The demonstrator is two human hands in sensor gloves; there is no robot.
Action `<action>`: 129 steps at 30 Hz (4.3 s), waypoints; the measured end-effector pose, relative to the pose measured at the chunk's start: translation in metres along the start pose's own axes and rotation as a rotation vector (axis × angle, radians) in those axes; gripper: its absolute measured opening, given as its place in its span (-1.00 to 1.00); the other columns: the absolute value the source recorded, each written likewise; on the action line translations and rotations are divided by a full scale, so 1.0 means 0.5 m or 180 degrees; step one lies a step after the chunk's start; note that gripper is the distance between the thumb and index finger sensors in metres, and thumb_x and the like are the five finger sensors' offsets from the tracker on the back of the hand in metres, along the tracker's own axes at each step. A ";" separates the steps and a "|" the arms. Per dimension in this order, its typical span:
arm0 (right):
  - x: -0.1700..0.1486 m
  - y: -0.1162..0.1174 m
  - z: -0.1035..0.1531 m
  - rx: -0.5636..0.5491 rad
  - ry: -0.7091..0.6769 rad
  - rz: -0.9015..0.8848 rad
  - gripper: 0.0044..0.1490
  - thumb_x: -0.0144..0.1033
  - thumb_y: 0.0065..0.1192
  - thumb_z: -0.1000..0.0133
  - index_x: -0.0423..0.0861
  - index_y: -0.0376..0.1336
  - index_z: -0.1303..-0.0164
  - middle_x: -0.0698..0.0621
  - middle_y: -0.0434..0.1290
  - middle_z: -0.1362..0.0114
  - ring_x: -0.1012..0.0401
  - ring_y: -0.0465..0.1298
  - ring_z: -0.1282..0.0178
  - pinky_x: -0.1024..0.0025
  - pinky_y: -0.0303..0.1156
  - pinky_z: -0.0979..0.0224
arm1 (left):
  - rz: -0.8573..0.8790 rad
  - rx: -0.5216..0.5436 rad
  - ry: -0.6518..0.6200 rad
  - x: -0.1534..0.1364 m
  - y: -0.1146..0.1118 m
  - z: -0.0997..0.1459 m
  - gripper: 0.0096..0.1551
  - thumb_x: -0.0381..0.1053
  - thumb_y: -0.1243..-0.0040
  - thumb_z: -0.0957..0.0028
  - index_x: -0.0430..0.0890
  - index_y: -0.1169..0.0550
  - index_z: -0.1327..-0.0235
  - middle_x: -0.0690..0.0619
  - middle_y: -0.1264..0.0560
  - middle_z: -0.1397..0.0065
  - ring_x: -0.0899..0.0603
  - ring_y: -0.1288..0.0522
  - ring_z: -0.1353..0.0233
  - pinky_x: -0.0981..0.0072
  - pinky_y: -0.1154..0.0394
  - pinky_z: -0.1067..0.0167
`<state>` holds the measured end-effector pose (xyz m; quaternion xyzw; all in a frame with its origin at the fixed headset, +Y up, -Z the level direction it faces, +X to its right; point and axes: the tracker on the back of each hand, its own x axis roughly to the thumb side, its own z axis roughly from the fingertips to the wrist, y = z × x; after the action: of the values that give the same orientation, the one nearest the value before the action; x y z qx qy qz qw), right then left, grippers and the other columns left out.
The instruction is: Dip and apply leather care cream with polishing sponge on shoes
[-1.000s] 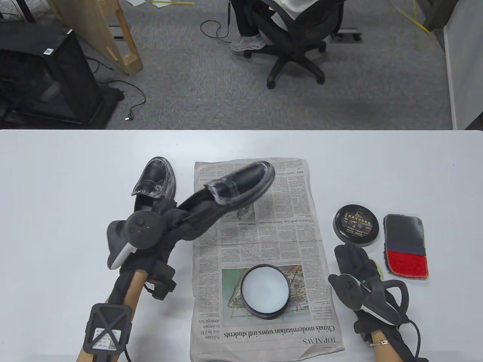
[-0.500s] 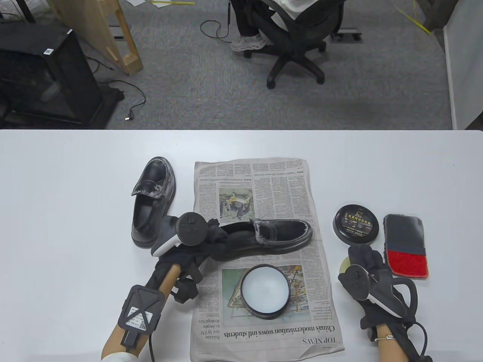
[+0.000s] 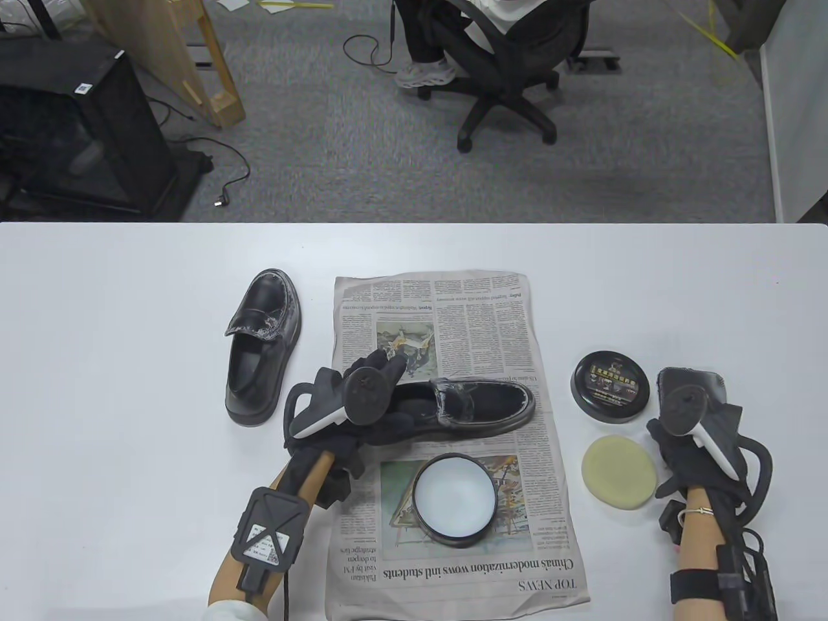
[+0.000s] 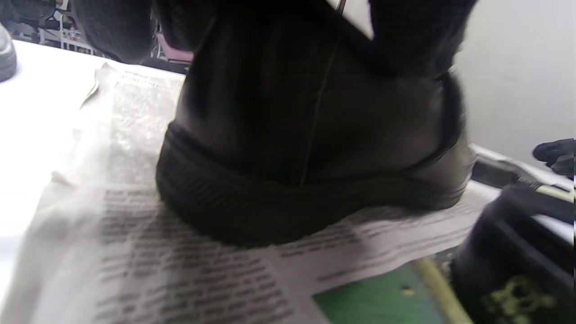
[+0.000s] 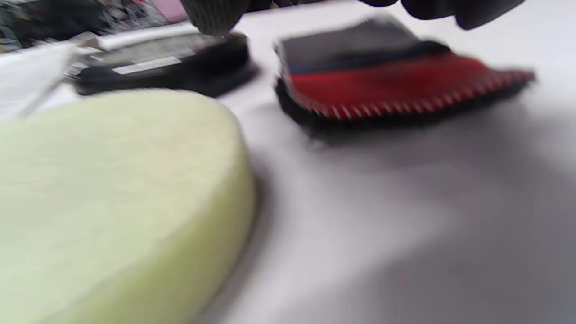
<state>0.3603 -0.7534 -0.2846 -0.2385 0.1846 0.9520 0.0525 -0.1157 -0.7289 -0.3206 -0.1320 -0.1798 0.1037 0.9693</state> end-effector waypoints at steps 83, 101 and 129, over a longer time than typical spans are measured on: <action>0.441 0.039 0.303 -0.0989 -0.3171 -0.0131 -0.35 -0.19 -0.13 -0.35 -0.07 0.02 -0.68 -0.13 0.14 -0.70 -0.14 0.25 -0.65 -0.05 0.28 -0.55 | 0.0611 -0.0116 0.0316 -0.023 -0.035 -0.013 -0.05 0.22 -0.41 0.12 0.13 -0.32 -0.60 -0.03 -0.33 -0.73 -0.27 -0.32 -0.65 -0.30 -0.44 -0.41; 0.349 0.062 0.215 -0.1174 -0.2248 0.0589 -0.34 -0.21 -0.15 -0.36 -0.13 0.01 -0.68 -0.20 0.14 -0.68 -0.19 0.26 -0.60 -0.01 0.27 -0.52 | 0.0098 0.0100 0.0306 -0.007 -0.041 -0.006 -0.13 0.28 -0.30 0.05 0.15 -0.32 -0.59 -0.02 -0.38 -0.70 -0.27 -0.39 -0.60 -0.19 -0.53 -0.35; 0.360 0.069 0.218 -0.1285 -0.2002 0.0633 -0.33 -0.20 -0.18 -0.37 -0.17 0.02 -0.68 -0.24 0.15 -0.66 -0.23 0.35 -0.53 0.02 0.39 -0.45 | -0.0207 0.0030 0.0248 0.004 -0.039 -0.006 -0.12 0.29 -0.26 0.04 0.17 -0.30 -0.60 -0.05 -0.37 -0.72 -0.28 -0.40 -0.60 -0.13 -0.50 -0.42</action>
<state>0.1481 -0.7422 -0.2693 0.0786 -0.0094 0.9963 -0.0340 -0.1098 -0.7476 -0.3171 -0.1254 -0.1457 0.0678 0.9790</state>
